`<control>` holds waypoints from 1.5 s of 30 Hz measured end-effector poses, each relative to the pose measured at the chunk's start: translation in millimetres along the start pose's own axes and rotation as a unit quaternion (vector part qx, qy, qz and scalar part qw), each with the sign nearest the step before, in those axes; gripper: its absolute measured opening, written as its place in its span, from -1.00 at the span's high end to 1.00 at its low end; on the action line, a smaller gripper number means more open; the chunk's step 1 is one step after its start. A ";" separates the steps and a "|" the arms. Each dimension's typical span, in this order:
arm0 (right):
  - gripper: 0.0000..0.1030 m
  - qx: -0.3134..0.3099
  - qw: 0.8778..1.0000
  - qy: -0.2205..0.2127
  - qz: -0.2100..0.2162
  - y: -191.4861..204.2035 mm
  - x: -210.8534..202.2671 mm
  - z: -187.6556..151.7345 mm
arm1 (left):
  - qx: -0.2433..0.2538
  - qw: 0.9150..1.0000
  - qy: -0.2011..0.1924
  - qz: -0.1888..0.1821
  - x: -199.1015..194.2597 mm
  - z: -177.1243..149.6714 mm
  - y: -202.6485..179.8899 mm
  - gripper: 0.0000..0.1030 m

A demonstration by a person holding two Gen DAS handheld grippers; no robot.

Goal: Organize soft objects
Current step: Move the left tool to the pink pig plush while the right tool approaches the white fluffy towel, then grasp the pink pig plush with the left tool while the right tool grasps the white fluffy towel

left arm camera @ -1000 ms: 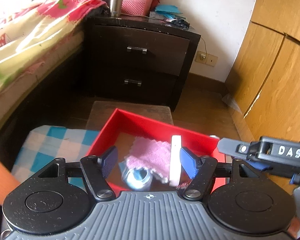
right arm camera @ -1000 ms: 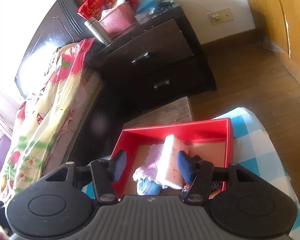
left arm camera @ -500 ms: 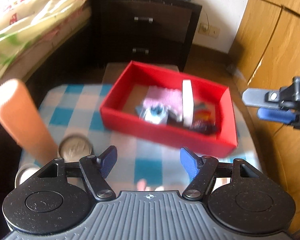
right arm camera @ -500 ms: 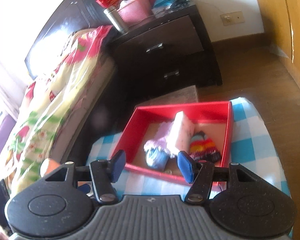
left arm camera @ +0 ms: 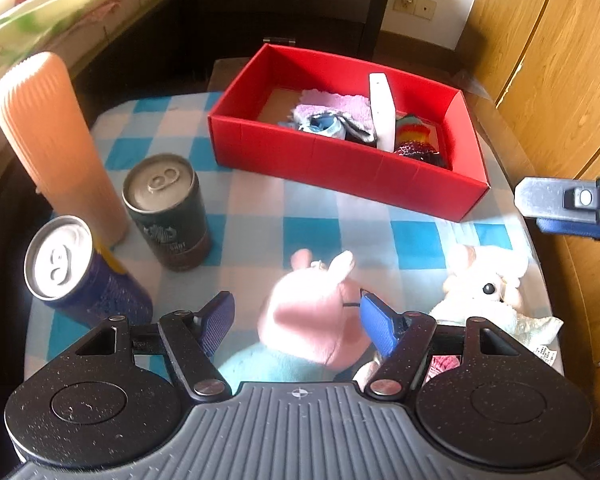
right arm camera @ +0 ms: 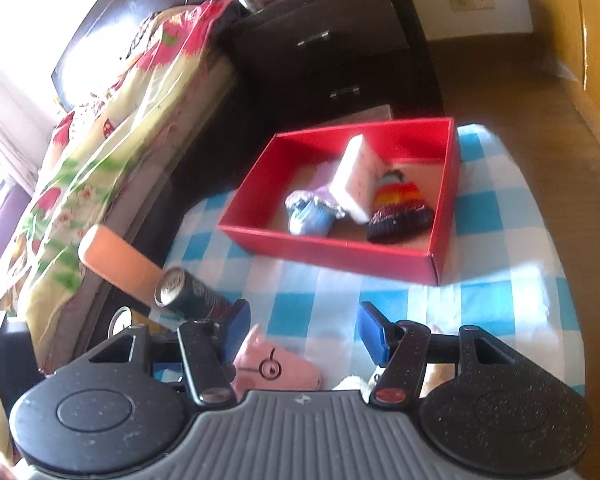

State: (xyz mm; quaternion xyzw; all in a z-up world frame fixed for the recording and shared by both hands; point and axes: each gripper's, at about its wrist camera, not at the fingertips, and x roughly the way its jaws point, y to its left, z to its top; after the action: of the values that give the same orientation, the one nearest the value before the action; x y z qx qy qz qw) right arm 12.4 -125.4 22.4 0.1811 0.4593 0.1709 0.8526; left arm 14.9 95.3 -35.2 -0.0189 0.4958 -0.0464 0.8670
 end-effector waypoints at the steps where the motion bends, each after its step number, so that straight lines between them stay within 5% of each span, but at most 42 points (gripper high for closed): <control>1: 0.29 0.002 1.000 0.003 0.003 -0.2 0.1 -1.5 | 0.000 1.000 -0.001 -0.001 -1.0 0.0 0.4 -0.34; 14: 0.28 0.002 0.999 0.034 -0.004 -9.3 -3.9 -31.8 | 0.015 0.999 0.041 -0.015 15.5 -17.0 -1.2 -0.37; 33: 0.16 -0.008 0.998 0.054 -0.024 -19.4 -3.8 -34.4 | 0.052 0.996 0.077 0.013 54.0 -17.7 -14.3 -0.63; 45: 0.15 0.008 0.995 0.055 -0.077 -52.6 -1.0 -29.9 | -0.017 0.995 0.099 -0.020 58.6 -14.9 7.6 -0.40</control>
State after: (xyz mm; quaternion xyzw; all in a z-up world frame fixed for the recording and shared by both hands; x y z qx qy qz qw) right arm -6.8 -167.3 -16.7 0.1420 0.5195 0.1105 0.8353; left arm 32.1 97.3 -93.7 -0.0389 0.5791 -0.0567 0.8123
